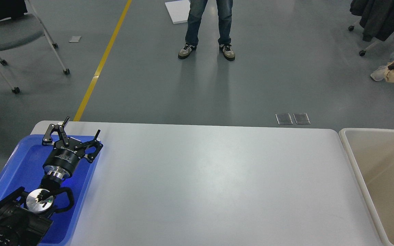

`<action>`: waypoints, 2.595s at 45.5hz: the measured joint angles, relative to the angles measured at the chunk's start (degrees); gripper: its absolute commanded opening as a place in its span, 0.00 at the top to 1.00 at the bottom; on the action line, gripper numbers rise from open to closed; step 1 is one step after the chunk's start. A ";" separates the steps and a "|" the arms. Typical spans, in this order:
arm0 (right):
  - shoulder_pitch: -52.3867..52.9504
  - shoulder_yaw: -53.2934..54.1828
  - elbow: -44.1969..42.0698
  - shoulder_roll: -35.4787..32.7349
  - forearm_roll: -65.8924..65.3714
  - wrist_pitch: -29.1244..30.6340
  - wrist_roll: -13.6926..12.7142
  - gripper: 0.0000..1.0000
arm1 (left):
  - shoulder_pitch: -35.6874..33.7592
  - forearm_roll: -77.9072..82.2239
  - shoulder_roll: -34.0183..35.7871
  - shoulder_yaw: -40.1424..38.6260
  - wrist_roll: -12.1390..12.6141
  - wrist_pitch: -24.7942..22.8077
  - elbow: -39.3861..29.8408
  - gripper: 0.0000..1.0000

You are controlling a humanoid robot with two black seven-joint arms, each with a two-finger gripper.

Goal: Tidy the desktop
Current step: 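Open the right gripper inside the bin to drop the paper ball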

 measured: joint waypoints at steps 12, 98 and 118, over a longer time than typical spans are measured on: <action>-1.22 1.42 -0.99 -3.45 0.43 -0.23 0.48 1.00 | 0.04 -0.04 0.00 -0.03 0.00 0.00 0.00 0.00; -54.32 39.42 -53.19 26.15 22.51 -1.49 18.94 1.00 | 0.04 -0.09 0.00 -0.04 -0.24 0.00 0.00 0.00; -58.92 39.70 -57.31 32.19 22.04 -6.45 19.31 1.00 | 0.02 -0.09 0.00 -0.04 -0.24 0.00 0.00 0.00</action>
